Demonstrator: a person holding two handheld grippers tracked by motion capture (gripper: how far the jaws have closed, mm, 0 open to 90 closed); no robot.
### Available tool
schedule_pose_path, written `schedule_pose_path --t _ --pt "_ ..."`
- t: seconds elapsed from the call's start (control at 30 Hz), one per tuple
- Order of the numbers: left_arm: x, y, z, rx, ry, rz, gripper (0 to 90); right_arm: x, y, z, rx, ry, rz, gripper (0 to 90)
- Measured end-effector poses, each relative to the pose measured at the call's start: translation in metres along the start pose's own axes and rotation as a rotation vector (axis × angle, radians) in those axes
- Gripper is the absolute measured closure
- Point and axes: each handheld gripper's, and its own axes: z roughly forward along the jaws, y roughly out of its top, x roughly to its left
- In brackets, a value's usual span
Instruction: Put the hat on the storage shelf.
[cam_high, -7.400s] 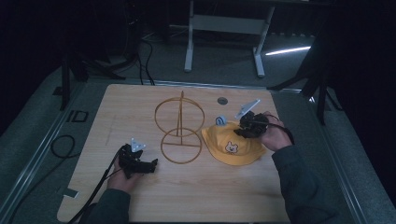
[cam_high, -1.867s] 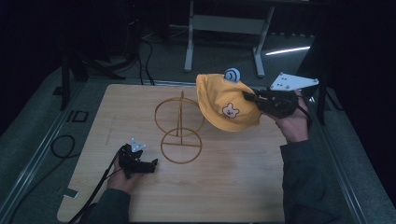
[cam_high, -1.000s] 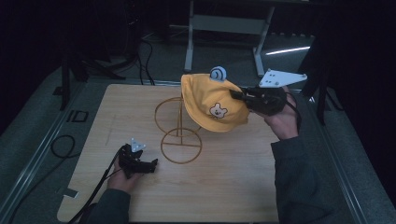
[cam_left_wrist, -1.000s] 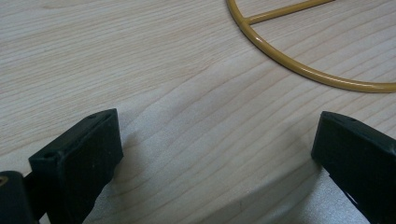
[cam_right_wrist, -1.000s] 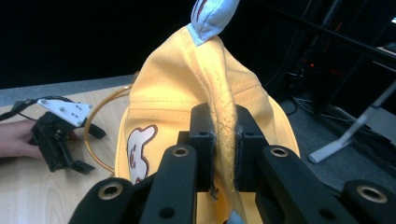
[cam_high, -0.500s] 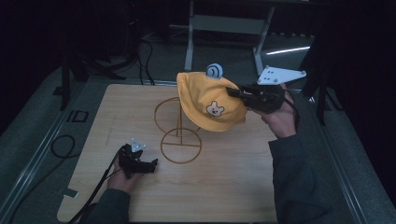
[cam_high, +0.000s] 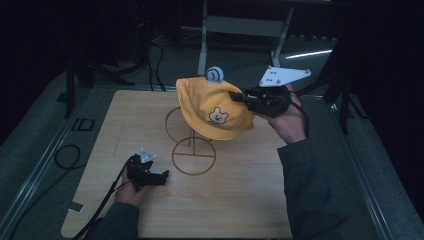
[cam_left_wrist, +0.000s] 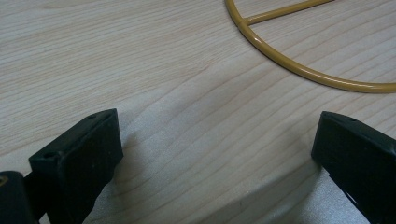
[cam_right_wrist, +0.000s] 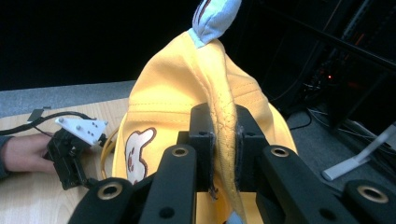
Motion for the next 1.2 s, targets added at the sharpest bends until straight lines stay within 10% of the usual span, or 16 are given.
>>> schedule_pose_path --t 1.2 --pt "0.0 0.0 0.0 -0.003 -0.001 -0.004 1.9 0.039 0.011 0.114 0.211 0.068 -0.075 77.5"
